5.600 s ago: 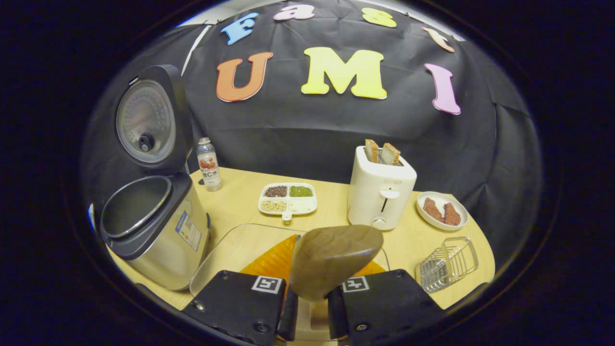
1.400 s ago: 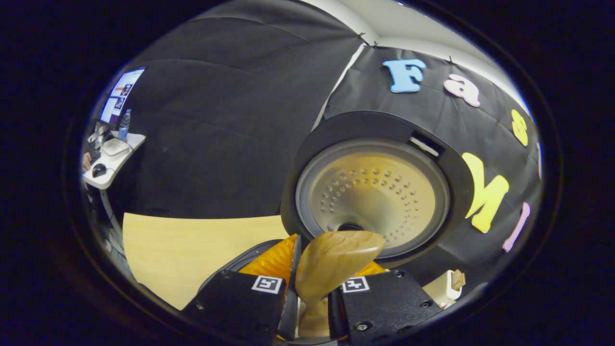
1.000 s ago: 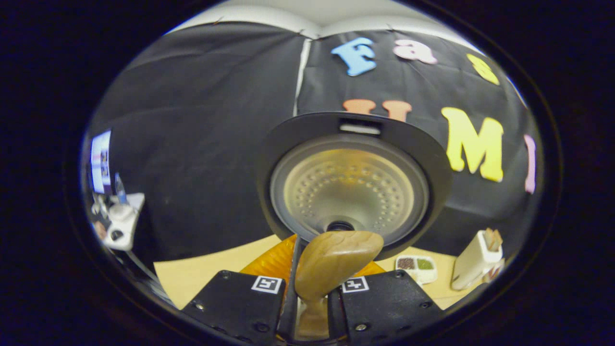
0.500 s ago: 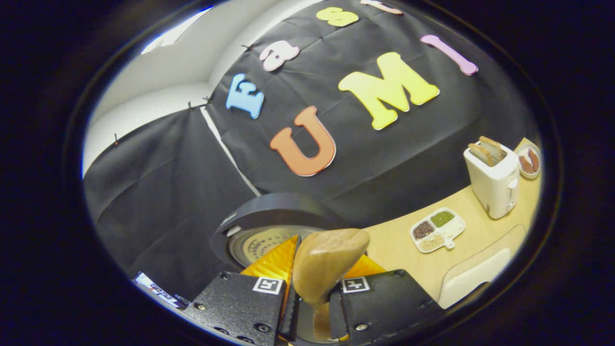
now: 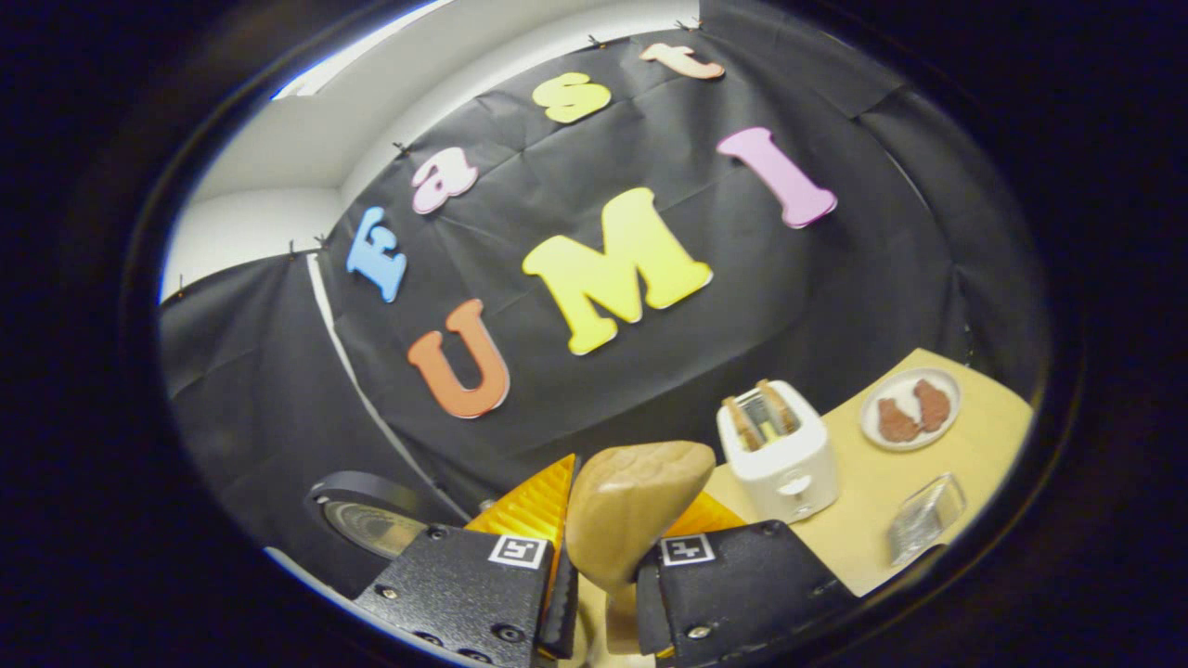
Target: Close the left gripper, press the button to open the rice cooker; take a wooden spoon from the chopstick holder with the right hand, scoop a spoonful of rice and pour it into the rice cooker, then put the wooden spoon back into the chopstick holder.
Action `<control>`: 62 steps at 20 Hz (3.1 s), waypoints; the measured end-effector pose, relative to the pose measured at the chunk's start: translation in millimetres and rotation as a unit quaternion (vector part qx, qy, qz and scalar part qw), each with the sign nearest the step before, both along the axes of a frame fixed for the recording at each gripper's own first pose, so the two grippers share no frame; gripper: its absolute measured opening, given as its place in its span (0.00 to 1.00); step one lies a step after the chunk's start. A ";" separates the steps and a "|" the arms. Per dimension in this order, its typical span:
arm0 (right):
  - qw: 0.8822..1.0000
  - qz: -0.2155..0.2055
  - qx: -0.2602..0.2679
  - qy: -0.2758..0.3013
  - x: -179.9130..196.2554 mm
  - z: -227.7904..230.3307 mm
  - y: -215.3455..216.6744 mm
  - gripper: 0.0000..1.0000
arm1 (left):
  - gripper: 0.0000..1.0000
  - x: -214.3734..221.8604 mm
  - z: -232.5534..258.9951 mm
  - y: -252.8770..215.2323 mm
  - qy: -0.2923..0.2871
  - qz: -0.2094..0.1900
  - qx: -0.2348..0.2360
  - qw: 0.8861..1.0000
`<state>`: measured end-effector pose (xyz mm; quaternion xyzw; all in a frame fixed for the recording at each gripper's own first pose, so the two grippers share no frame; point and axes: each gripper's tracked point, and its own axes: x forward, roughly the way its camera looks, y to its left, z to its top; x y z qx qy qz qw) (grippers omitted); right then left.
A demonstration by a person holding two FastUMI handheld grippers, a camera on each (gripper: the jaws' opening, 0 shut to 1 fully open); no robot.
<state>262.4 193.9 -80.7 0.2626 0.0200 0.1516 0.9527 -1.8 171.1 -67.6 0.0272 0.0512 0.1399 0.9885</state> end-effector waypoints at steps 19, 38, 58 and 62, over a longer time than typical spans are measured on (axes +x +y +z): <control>0.990 -0.114 -0.066 0.058 59.4 -94.9 -183.0 0.26 | 0.96 22.8 10.8 -54.3 0.001 -0.030 0.024 0.999; 0.974 -0.141 -0.104 0.141 62.6 -197.3 -203.6 0.41 | 0.96 25.6 4.5 -64.7 0.017 -0.047 0.051 0.997; 0.966 -0.085 -0.245 0.006 -128.2 20.3 -125.7 0.97 | 0.95 63.5 56.0 -38.4 -0.038 -0.040 0.041 0.998; 0.965 -0.055 -0.255 0.012 -170.0 23.1 -97.7 0.99 | 0.95 94.2 81.7 -25.0 -0.044 -0.040 0.028 0.998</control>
